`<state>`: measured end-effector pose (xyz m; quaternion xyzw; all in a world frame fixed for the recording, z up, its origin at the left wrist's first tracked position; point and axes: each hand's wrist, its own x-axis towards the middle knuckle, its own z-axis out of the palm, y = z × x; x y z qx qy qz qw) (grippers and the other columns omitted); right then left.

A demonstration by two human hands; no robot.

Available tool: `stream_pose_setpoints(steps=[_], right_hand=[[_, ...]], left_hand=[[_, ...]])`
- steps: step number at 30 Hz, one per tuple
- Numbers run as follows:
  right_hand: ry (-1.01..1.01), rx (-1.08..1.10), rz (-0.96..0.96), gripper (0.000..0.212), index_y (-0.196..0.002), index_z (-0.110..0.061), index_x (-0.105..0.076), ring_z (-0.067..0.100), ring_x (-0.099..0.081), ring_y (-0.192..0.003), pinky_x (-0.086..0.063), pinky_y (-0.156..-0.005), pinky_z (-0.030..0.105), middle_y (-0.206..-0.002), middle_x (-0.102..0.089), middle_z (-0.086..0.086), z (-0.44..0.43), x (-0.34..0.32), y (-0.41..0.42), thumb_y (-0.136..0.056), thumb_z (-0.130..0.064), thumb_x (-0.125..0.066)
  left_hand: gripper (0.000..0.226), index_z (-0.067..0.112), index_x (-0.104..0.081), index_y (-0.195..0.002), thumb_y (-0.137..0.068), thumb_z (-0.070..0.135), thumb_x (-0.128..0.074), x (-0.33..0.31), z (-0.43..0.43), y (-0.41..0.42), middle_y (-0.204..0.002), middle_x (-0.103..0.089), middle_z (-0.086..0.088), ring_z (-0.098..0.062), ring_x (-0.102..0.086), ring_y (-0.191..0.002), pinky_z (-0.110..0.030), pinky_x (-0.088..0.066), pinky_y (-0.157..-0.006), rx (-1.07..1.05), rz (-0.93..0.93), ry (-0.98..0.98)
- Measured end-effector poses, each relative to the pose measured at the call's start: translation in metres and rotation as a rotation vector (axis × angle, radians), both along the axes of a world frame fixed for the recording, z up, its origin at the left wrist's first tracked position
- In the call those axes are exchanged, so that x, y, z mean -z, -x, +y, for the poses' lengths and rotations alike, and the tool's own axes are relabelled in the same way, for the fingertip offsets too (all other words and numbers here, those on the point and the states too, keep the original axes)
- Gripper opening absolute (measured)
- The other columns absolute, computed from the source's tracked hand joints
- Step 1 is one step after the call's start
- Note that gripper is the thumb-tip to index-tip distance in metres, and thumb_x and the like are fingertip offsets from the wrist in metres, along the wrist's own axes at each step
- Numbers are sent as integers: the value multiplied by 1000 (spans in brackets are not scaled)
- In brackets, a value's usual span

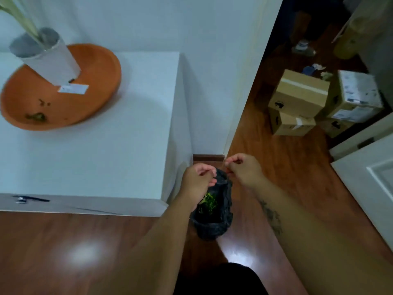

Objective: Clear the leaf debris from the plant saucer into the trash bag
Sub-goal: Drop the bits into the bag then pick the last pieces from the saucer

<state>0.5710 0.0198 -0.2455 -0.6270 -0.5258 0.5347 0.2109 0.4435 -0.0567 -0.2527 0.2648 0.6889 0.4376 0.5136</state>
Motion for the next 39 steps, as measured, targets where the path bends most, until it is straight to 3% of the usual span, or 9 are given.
stream_pose_setpoints(steps=[2, 8, 14, 17, 20, 25, 30, 34, 39], right_hand=[[-41, 13, 46, 7, -91, 2, -67, 16, -61, -62, -51, -52, 13, -76, -65, 9, 9, -43, 5, -85, -1, -62], [-109, -33, 180, 10, -95, -2, -67, 18, -66, -72, -55, -62, 20, -85, -68, 10, 35, -148, 54, -87, -7, -63], [-199, -116, 279, 12, -95, 3, -66, 21, -64, -71, -57, -70, 27, -84, -66, 11, 33, -192, 152, -85, -3, -64], [-236, -190, 272, 6, -84, -5, -68, 21, -61, -73, -56, -73, 30, -78, -65, 6, 23, -193, 212, -82, -1, -65], [-360, -287, 180, 17, -73, -20, -67, 16, -60, -77, -52, -80, 30, -76, -63, -1, 20, -191, 264, -80, -5, -68], [-511, -495, -100, 17, -101, -16, -70, -3, -53, -71, -37, -66, 4, -93, -66, -4, 0, -178, 362, -85, -16, -67], [-571, -710, -298, 31, -122, -20, -62, 16, -56, -113, -42, -97, 28, -123, -62, -1, -24, -166, 413, -95, -23, -48], [-654, -944, -375, 28, -115, -15, -61, 24, -54, -115, -40, -104, 40, -124, -60, 6, -40, -165, 440, -97, -23, -40], [-662, -1152, -520, 45, -128, -7, -55, 24, -44, -131, -13, -118, 31, -138, -53, 11, -46, -158, 444, -101, -28, -25]], left_hand=[[11, 11, -69, -83, -90, 5, -62, -47, 9, 1, -82, -70, -7, -17, -66, -67, -22, -55, -64, -4, -11, -51], [11, 2, -71, -97, -89, 9, -66, -170, 27, 43, -81, -71, -8, -19, -70, -72, -28, -60, -75, -25, 40, -248], [7, 6, -69, -91, -91, 5, -62, -211, 17, 159, -81, -68, -7, -16, -66, -70, -17, -57, -67, -26, 181, -303], [12, 12, -69, -84, -88, 2, -63, -213, 6, 236, -77, -67, -6, -13, -63, -64, -17, -54, -62, -83, 285, -284], [12, 15, -72, -83, -85, 6, -64, -208, -1, 301, -78, -70, -2, -12, -63, -66, -25, -53, -71, -114, 400, -264], [10, 20, -71, -82, -85, 14, -63, -198, -19, 408, -76, -65, 8, -9, -59, -71, -19, -47, -67, -34, 616, -186], [11, 13, -70, -95, -88, 14, -61, -183, -25, 471, -91, -67, 5, -13, -62, -88, -20, -45, -77, -68, 732, -122], [27, 16, -62, -115, -90, 24, -64, -169, -23, 484, -105, -63, 0, -18, -59, -96, -26, -44, -86, -56, 736, -72], [32, 13, -61, -118, -92, 33, -60, -157, -17, 481, -92, -68, -7, -30, -70, -86, -47, -57, -87, -32, 544, -62]])
